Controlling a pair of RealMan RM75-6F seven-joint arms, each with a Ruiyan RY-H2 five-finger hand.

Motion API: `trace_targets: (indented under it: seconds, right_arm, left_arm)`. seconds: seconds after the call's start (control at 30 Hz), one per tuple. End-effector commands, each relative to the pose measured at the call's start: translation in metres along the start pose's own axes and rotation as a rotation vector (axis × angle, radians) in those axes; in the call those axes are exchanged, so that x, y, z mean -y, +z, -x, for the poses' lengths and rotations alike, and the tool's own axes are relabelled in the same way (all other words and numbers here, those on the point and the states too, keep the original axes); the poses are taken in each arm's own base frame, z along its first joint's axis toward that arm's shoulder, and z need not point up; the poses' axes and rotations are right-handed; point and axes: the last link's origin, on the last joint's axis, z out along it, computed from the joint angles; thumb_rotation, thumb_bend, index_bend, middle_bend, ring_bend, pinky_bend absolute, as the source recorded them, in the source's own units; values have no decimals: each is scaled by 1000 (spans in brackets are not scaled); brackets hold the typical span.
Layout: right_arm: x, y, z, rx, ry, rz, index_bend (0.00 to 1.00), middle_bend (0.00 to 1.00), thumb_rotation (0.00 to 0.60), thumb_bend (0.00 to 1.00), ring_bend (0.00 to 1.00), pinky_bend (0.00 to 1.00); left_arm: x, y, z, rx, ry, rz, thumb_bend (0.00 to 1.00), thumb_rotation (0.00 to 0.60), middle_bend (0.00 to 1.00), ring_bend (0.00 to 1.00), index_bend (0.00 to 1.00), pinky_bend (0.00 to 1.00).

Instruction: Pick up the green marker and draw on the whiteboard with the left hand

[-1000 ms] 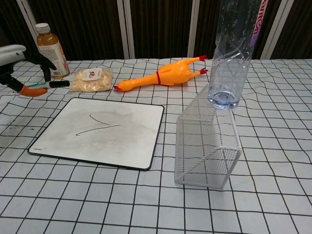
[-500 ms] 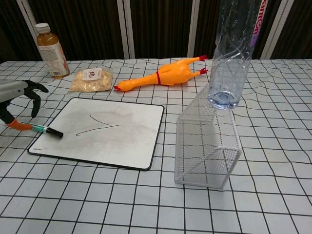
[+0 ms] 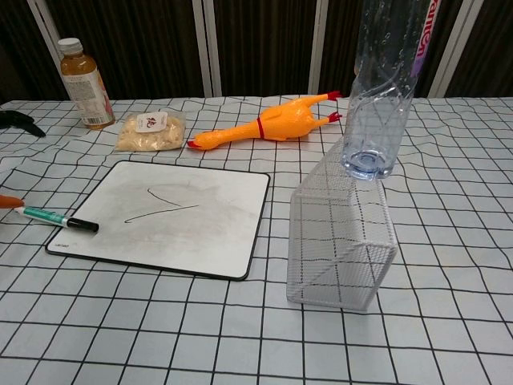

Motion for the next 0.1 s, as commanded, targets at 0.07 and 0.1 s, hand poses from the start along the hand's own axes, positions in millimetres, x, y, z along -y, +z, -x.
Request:
trace_targets:
  seconds: [0.07, 0.1]
  right_arm:
    - [0, 0, 1, 0, -9, 0, 0, 0, 600, 268, 0, 0]
    - [0, 0, 1, -1, -9, -1, 0, 0, 600, 268, 0, 0]
  left_arm:
    - [17, -65, -37, -104, -40, -43, 180, 600, 0, 0, 0, 0]
    - [20, -71, -38, -111, -23, -48, 176, 600, 0, 0, 0, 0]
